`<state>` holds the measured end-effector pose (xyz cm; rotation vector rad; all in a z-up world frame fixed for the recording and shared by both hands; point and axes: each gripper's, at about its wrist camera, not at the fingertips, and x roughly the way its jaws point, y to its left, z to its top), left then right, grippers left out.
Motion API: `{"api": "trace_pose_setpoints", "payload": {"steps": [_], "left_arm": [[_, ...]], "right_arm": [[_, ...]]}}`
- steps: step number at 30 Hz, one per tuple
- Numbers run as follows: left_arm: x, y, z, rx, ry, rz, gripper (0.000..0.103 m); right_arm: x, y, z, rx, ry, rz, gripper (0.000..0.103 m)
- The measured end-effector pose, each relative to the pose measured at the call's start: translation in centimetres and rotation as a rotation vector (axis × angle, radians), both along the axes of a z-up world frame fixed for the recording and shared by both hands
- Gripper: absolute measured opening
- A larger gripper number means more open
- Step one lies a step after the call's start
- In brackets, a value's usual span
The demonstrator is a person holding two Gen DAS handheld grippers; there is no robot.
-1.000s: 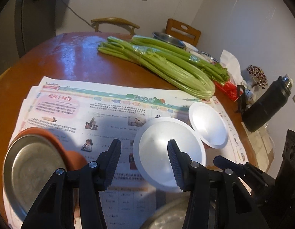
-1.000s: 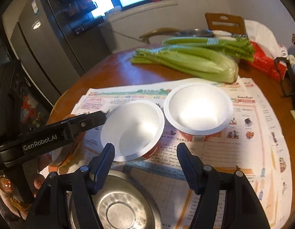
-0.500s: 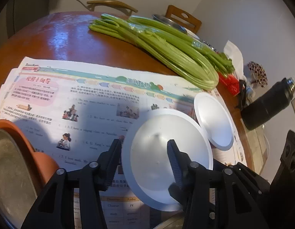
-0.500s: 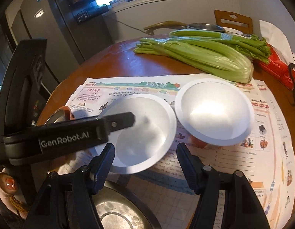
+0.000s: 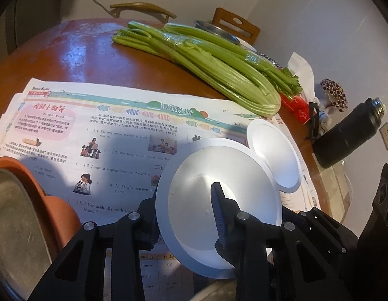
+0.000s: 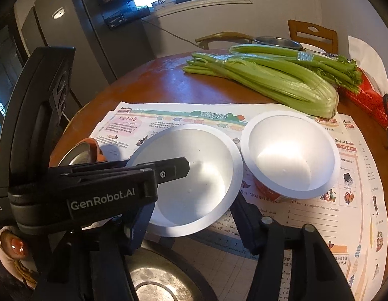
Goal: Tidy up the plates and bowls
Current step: 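Move the left tool to a white paper bowl and grasp its rim, then lift the white paper bowl with the left tool over the steel bowl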
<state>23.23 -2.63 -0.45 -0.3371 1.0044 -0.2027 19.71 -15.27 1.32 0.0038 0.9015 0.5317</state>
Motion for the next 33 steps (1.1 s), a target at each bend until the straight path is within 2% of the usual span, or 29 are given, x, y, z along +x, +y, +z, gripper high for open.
{"api": "trace_pose_setpoints", "payload": {"steps": [33], "left_arm": [[-8.3,-1.8,7.5,0.054,-0.169,0.002,0.037]], "right_arm": [[-8.1,-1.5,6.2,0.007,-0.188,0.021,0.061]]}}
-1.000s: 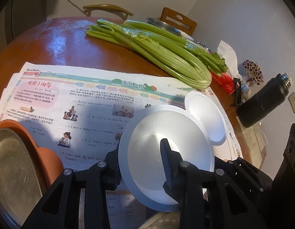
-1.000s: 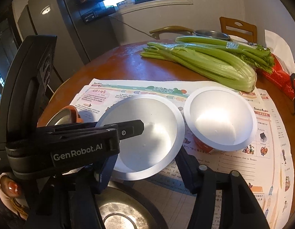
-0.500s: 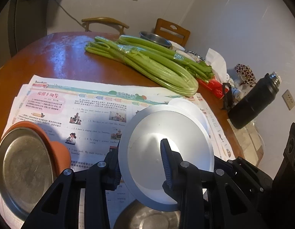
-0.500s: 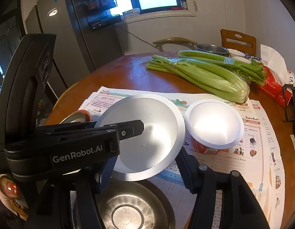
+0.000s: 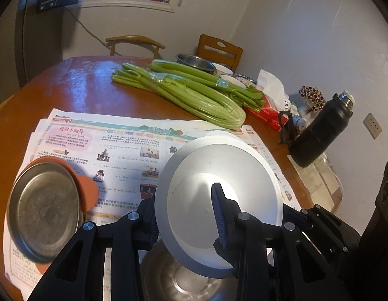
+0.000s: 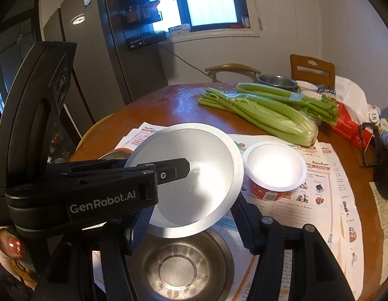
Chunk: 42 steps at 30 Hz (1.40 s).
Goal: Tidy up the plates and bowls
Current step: 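Lift the white paper bowl with the left tool over the steel bowl, then lower the white paper bowl into the steel bowl and open the left tool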
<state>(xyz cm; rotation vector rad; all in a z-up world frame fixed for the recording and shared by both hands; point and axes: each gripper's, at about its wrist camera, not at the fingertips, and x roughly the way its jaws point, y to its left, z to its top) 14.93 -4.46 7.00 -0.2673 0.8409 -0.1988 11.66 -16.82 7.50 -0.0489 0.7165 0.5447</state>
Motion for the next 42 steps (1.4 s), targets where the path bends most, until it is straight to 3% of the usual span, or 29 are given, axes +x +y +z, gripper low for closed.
{"api": "trace_pose_setpoints", "payload": {"steps": [12,42], "left_arm": [[-3.7,-1.0,2.0,0.006,-0.034,0.001,0.038],[-6.3,-2.3,-2.1,0.084,0.061,0.009,0.043]], "right_arm": [[-3.8,-1.3,1.9,0.039,-0.026,0.018,0.061],[-6.0,-1.1,-1.8,-0.020,0.061,0.039,0.061]]}}
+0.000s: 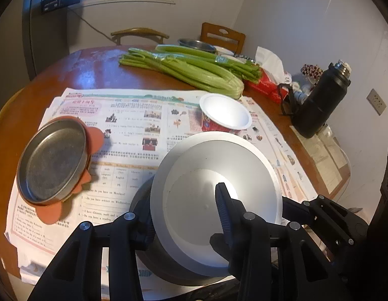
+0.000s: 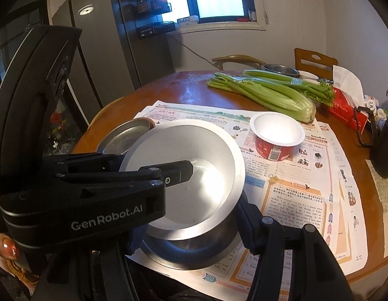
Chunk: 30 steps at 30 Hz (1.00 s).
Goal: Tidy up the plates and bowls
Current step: 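Lower the white paper bowl into the steel bowl and open the left tool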
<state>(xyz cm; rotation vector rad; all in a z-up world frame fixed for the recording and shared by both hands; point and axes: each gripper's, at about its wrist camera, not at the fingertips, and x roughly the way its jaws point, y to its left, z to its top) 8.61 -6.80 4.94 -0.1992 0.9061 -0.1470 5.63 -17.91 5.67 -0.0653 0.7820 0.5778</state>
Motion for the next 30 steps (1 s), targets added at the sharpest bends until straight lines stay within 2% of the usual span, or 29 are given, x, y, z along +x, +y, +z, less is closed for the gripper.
{"api": "trace_pose_setpoints", "payload": {"steps": [17,30], "left_arm": [[0.5,0.2,-3.4,0.022,0.077,0.009,0.044],[0.8,0.5,-4.1,0.020,0.099,0.014,0.044]], "right_arm": [[0.4,0.7,-2.9,-0.040,0.061,0.022,0.061],[0.5,0.6,-3.7,-0.024,0.072,0.027,0.061]]}}
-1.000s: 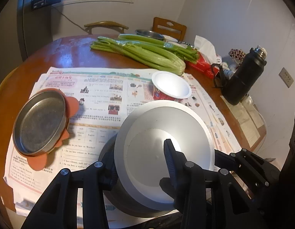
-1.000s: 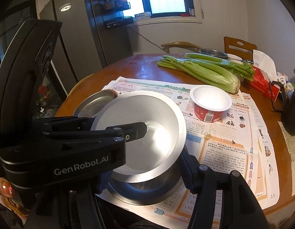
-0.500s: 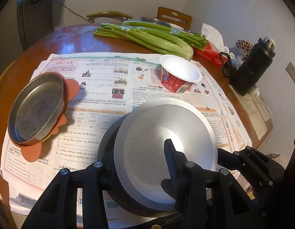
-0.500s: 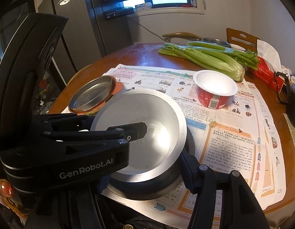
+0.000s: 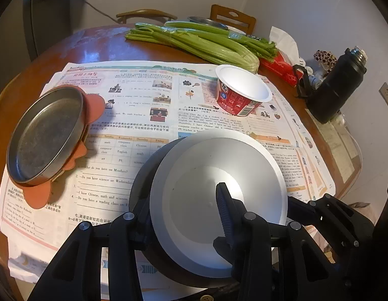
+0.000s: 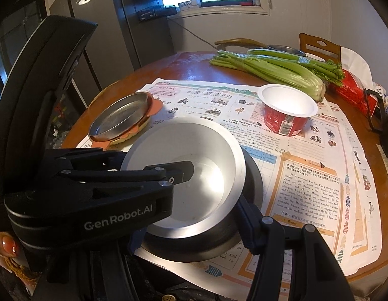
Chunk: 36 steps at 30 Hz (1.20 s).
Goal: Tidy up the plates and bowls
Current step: 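Lower the white paper bowl into the steel bowl and open the left tool, then move the left tool to the red paper cup with white rim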
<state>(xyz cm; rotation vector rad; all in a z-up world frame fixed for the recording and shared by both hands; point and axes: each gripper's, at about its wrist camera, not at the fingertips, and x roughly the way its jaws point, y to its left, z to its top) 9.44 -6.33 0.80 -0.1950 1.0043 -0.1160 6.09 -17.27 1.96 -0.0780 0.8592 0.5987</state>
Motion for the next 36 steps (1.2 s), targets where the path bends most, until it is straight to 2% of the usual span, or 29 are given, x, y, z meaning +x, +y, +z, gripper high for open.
{"api": "trace_pose_setpoints", "payload": {"steps": [13,19,22,28,36], "left_arm": [[0.2,0.8,-0.5,-0.035,0.021,0.007,0.047],[-0.5,1.2,0.5,-0.030,0.003,0.012,0.048],[-0.7,1.3,1.0,-0.020,-0.013,0.019,0.048],[-0.9,1.7,1.6,-0.051,-0.013,0.020,0.048],[-1.6,1.6,2.8,-0.023,-0.047,0.027,0.048]], "right_arm": [[-0.2,-0.6,-0.1,0.011,-0.012,-0.015,0.061],[-0.5,-0.6,0.2,0.044,-0.017,0.002,0.061],[-0.4,-1.0,0.4,0.035,-0.032,-0.023,0.061],[0.4,-3.3,1.1,0.107,-0.038,-0.068,0.061],[0.3,-4.9,2.3,0.125,-0.076,-0.113,0.061]]}}
